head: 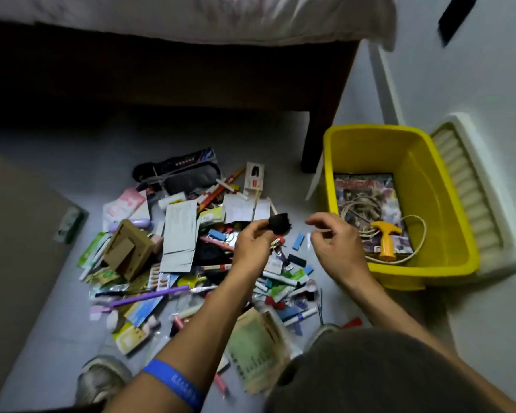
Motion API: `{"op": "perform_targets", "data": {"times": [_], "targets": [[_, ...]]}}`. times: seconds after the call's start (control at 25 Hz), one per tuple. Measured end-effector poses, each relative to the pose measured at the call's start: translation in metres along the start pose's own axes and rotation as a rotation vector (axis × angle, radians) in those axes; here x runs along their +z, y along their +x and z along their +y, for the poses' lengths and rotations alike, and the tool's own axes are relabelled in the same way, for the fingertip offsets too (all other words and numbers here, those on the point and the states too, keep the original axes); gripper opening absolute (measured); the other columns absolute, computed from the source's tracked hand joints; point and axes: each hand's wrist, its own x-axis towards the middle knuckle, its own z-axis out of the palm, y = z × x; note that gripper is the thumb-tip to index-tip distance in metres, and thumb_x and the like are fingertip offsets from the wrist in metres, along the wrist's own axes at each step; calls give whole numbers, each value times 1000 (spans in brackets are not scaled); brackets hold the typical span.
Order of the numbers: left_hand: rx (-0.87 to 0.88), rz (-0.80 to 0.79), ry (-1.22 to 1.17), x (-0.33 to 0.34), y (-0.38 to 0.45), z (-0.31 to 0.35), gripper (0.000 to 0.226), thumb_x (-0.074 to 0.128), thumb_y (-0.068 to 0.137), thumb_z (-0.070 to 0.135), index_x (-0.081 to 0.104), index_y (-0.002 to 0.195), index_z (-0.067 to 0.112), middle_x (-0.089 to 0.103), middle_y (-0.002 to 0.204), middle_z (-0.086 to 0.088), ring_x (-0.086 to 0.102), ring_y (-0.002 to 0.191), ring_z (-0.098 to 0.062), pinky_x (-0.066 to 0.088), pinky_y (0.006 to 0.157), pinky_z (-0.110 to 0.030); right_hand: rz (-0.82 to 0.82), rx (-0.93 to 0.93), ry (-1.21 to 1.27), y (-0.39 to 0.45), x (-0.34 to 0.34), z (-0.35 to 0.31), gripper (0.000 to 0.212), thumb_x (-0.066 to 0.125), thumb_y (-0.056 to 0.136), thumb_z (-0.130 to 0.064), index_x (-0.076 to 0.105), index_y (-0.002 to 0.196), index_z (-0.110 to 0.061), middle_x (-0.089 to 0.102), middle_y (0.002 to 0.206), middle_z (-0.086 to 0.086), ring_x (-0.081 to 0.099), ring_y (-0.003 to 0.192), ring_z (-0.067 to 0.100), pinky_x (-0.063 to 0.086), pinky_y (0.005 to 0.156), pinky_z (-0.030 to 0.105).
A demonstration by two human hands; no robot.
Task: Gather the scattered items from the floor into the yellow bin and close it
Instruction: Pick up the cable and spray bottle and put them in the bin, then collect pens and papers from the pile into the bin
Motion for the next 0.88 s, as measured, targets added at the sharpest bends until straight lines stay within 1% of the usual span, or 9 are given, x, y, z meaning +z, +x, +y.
{"op": "perform_targets", "data": {"times": [0.12, 0.2, 0.28, 0.36, 0.44, 0.6, 0.76, 0.8, 0.88], "targets": [[-66, 13, 111, -34, 2, -39, 22, 59, 93, 17, 65, 113, 24, 68, 109, 0, 64, 94, -12, 53, 86, -33, -280, 41, -38, -18, 39, 1, 24, 61, 89, -13, 66, 110, -22, 67, 110, -4, 62, 96, 10, 53, 84, 30], [-65, -9, 256, -48, 4, -67, 20, 59, 92, 12, 66, 107, 25, 69, 111, 0, 62, 92, -9, 50, 82, -28, -430, 100, -181, -25, 57, 21, 28, 63, 88, -17, 63, 115, -23, 67, 115, -2, 62, 101, 13, 52, 88, 31], [-66, -46, 427, -55, 7, -98, 22, 60, 91, 11, 67, 109, 24, 69, 111, 0, 62, 94, -14, 50, 85, -28, -523, 102, -378, -32, 74, 44, 34, 62, 86, -20, 61, 120, -26, 66, 119, -1, 60, 101, 16, 49, 84, 30], [-70, -102, 565, -59, 7, -121, 25, 61, 91, 11, 67, 112, 22, 69, 113, 0, 63, 101, -16, 52, 91, -32, -549, 67, -489, -41, 92, 63, 41, 59, 87, -21, 56, 128, -25, 62, 125, 1, 56, 108, 21, 46, 87, 32], [-74, -131, 558, -63, 6, -138, 26, 60, 91, 9, 68, 112, 22, 70, 113, 1, 63, 103, -15, 52, 94, -35, -504, 48, -528, -44, 116, 76, 44, 57, 89, -22, 51, 132, -22, 58, 131, 3, 51, 114, 24, 45, 93, 37], [-4, 12, 486, -80, 5, -145, 23, 57, 91, 9, 69, 104, 24, 69, 105, 4, 63, 93, -9, 55, 82, -31, -596, -36, -831, -30, 150, 80, 34, 55, 89, -22, 51, 122, -18, 58, 123, 8, 51, 109, 29, 43, 91, 43], [39, 306, 657, -118, 6, -140, 13, 54, 91, 14, 63, 98, 20, 66, 100, -2, 59, 94, -22, 49, 75, -34, -497, -16, -584, -39, 147, 70, 6, 52, 87, -14, 47, 91, -16, 63, 87, 12, 51, 72, 26, 36, 63, 34], [65, 298, 755, -129, 5, -142, 11, 55, 90, 14, 62, 98, 17, 65, 100, -5, 57, 95, -26, 47, 77, -35, -509, -30, -525, -40, 143, 69, 9, 51, 86, -12, 45, 87, -17, 62, 84, 11, 49, 69, 25, 35, 61, 33], [140, 155, 929, -142, 4, -149, 16, 57, 86, 14, 62, 101, 15, 64, 102, -9, 56, 99, -29, 44, 80, -37, -601, -34, -505, -43, 133, 68, 8, 51, 85, -13, 46, 86, -18, 59, 85, 7, 52, 75, 25, 36, 61, 32]]}}
